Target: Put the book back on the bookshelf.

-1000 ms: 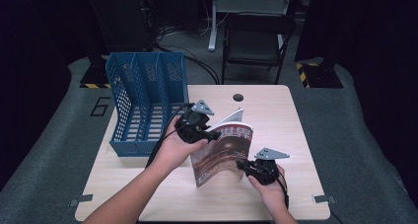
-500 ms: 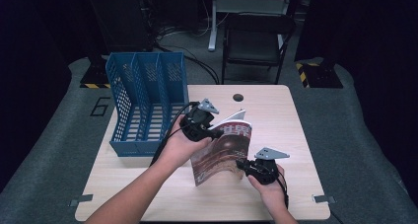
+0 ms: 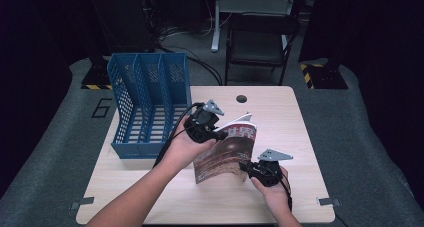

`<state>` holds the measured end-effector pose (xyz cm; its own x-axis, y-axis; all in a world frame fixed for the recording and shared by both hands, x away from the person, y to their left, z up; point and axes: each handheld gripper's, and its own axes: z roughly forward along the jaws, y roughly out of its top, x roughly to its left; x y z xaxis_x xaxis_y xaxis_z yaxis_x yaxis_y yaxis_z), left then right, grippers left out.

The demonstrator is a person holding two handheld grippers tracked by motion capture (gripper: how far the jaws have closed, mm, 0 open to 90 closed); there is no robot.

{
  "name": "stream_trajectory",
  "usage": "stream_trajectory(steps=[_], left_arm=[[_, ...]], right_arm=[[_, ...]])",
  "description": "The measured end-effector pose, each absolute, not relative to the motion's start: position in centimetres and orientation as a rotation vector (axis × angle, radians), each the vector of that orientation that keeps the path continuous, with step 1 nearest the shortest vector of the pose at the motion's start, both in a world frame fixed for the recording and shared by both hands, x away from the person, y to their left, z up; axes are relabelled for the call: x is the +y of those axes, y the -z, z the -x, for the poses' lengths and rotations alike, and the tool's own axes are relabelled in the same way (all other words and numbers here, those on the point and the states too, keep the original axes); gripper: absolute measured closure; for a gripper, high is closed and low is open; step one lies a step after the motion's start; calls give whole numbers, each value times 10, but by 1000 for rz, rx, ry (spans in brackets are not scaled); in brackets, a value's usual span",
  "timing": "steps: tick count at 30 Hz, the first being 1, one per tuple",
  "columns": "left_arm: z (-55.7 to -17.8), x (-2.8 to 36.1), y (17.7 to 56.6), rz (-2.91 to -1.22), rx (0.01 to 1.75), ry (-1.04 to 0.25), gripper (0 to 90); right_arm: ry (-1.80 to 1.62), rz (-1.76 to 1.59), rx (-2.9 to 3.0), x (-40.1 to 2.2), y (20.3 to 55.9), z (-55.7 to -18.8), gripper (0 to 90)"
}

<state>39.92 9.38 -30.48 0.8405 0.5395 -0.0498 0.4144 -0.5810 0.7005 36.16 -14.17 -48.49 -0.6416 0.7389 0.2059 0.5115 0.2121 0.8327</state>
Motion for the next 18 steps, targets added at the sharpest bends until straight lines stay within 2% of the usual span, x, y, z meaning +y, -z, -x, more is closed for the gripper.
stream_trajectory(steps=[18], left_arm=[[-400, 93, 303, -2303, 648, -206, 833]], right_arm=[[-1401, -1215, 2235, -144, 487, -364, 680]])
